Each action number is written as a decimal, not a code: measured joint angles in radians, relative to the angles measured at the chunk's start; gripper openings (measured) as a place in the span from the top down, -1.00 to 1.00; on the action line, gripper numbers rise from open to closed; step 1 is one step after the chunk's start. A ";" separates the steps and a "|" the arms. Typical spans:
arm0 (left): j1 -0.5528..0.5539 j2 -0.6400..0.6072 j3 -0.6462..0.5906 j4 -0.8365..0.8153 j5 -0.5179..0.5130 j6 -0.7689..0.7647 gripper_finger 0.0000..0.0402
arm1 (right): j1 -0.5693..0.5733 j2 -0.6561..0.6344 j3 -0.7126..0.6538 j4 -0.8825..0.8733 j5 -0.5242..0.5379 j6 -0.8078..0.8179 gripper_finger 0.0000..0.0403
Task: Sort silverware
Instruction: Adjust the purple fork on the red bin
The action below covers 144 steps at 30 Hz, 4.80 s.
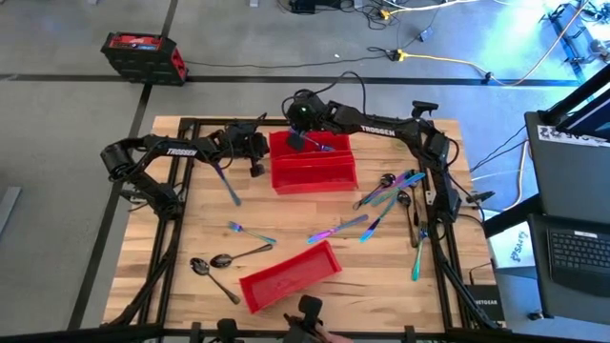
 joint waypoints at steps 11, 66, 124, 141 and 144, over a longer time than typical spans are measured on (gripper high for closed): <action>0.000 0.000 0.000 0.002 0.002 0.002 1.00 | 0.007 0.027 0.000 -0.051 -0.023 -0.015 0.97; 0.027 0.000 0.000 0.021 0.002 0.042 1.00 | 0.106 0.017 -0.017 -0.193 0.305 -0.039 0.67; 0.027 0.000 0.000 0.019 0.021 0.020 1.00 | 0.091 0.045 -0.014 -0.043 0.270 -0.081 0.82; 0.027 0.000 0.000 0.019 0.021 0.021 1.00 | 0.093 0.043 0.110 -0.180 0.294 -0.037 1.00; 0.027 0.000 0.000 0.020 0.021 0.021 1.00 | 0.093 0.043 0.157 -0.221 0.294 -0.036 1.00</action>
